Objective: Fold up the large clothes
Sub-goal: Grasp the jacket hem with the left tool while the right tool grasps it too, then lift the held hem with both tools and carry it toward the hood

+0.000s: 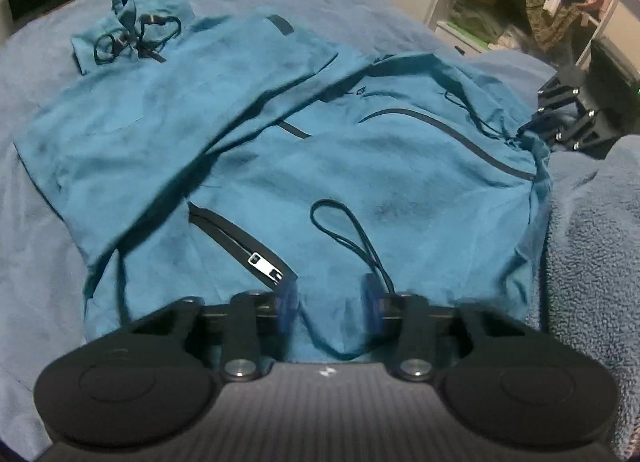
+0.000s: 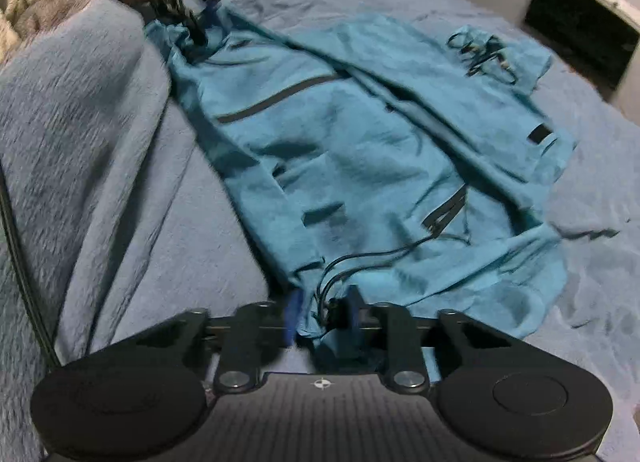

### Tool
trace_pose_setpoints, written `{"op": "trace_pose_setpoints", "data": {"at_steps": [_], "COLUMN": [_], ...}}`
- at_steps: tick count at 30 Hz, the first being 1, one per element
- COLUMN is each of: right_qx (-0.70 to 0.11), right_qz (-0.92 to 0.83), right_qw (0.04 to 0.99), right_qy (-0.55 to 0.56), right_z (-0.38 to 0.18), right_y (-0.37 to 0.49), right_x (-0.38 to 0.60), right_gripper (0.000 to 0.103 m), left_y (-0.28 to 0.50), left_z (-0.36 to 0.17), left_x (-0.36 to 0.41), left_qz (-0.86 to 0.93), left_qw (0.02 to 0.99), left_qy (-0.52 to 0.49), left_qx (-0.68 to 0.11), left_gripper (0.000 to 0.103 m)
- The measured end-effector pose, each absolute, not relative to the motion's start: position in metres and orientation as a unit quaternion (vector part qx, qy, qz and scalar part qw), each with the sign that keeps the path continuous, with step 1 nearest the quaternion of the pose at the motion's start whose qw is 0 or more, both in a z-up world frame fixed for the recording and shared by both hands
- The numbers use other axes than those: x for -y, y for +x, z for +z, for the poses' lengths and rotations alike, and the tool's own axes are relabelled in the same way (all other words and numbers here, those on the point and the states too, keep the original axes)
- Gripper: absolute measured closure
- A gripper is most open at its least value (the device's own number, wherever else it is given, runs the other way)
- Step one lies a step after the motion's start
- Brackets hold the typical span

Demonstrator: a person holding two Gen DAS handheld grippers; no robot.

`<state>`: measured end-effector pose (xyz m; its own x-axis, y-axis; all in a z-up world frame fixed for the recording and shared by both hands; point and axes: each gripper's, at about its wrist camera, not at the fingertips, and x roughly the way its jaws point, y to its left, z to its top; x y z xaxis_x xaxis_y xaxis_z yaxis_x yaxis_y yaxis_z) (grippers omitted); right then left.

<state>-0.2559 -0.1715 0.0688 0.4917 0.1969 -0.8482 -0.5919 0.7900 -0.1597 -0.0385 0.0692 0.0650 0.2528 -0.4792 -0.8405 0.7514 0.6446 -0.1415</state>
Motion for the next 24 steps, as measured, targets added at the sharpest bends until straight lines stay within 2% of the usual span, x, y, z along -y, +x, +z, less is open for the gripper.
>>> {"op": "trace_pose_setpoints", "data": {"at_steps": [1,2,5,6,9,10,11,12,13,14,15,18,21,24], "right_qx": [-0.439,-0.429,-0.405,-0.396,-0.366,-0.363,-0.356,-0.351,-0.349,-0.347,-0.345,-0.341,-0.340,-0.342], "right_qz": [0.236,0.234,0.225,0.220,0.211,0.212,0.211,0.209,0.207,0.206,0.204,0.200,0.205,0.207], "right_qw": [0.840,0.847,0.867,0.874,0.891,0.892,0.894,0.895,0.896,0.897,0.898,0.900,0.901,0.900], "right_qy": [-0.216,-0.211,-0.182,-0.178,-0.166,-0.167,-0.174,-0.178,-0.178,-0.179,-0.182,-0.185,-0.174,-0.172], "right_z": [0.072,0.075,0.090,0.096,0.119,0.125,0.129,0.133,0.136,0.139,0.140,0.140,0.140,0.137], "right_y": [-0.255,-0.253,-0.245,-0.241,-0.228,-0.224,-0.222,-0.219,-0.216,-0.213,-0.211,-0.206,-0.207,-0.213], "right_x": [0.172,0.174,0.184,0.187,0.193,0.194,0.194,0.194,0.194,0.195,0.193,0.193,0.190,0.188], "right_gripper": [0.088,0.088,0.089,0.096,0.096,0.097,0.097,0.097,0.097,0.097,0.097,0.097,0.097,0.097], "left_y": [-0.041,-0.042,-0.039,-0.036,-0.030,-0.029,-0.028,-0.027,-0.027,-0.029,-0.032,-0.043,-0.042,-0.021], "left_z": [0.068,0.071,0.081,0.083,0.091,0.095,0.098,0.100,0.102,0.103,0.106,0.110,0.096,0.083], "left_x": [-0.067,-0.067,-0.071,-0.075,-0.088,-0.091,-0.094,-0.096,-0.096,-0.097,-0.095,-0.083,-0.068,-0.069], "left_qz": [-0.396,-0.400,-0.373,-0.369,-0.390,-0.393,-0.399,-0.410,-0.423,-0.439,-0.453,-0.515,-0.517,-0.525], "left_qw": [0.780,0.781,0.805,0.808,0.811,0.816,0.816,0.809,0.802,0.795,0.790,0.756,0.732,0.704], "left_qy": [0.152,0.149,0.145,0.137,0.094,0.089,0.083,0.074,0.068,0.064,0.061,0.077,0.129,0.107], "left_qx": [-0.459,-0.455,-0.438,-0.439,-0.427,-0.415,-0.411,-0.414,-0.416,-0.414,-0.408,-0.397,-0.424,-0.465], "left_gripper": [0.084,0.101,0.103,0.103,0.102,0.099,0.089,0.071,0.061,0.042,0.028,0.022,0.021,0.021]}}
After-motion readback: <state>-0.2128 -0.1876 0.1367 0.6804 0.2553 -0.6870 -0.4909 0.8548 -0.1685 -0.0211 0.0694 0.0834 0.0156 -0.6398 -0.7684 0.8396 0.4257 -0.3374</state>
